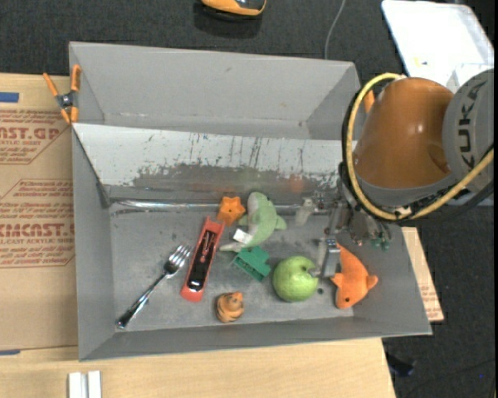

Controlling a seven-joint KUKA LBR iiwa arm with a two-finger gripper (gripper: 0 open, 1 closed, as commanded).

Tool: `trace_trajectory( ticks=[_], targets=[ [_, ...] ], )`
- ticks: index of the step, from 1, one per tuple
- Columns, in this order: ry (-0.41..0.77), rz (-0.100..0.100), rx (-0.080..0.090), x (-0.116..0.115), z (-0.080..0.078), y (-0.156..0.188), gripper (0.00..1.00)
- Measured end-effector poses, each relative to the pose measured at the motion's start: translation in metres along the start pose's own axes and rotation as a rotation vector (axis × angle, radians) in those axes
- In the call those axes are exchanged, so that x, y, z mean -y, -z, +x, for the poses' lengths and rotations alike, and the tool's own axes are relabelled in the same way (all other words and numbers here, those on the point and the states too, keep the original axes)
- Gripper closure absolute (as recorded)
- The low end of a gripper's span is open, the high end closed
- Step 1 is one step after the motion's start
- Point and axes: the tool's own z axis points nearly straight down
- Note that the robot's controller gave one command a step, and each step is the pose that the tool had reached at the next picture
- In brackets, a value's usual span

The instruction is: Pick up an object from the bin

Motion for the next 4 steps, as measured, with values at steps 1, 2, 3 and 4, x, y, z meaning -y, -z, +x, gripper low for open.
trace_trajectory(
  ticks=[1,2,3,4],
  targets=[
    [0.000,0.001,0.008,0.000,-0.001,0.005,0.00],
    [-0.263,-0.001,0.012,-0.004,-0.006,-0.027,0.00],
    [-0.273,0.000,0.008,-0.012,0.003,-0.049,0.00],
    [-0.026,0.000,0.007,-0.011,0.020,-0.063,0.00]
  ],
)
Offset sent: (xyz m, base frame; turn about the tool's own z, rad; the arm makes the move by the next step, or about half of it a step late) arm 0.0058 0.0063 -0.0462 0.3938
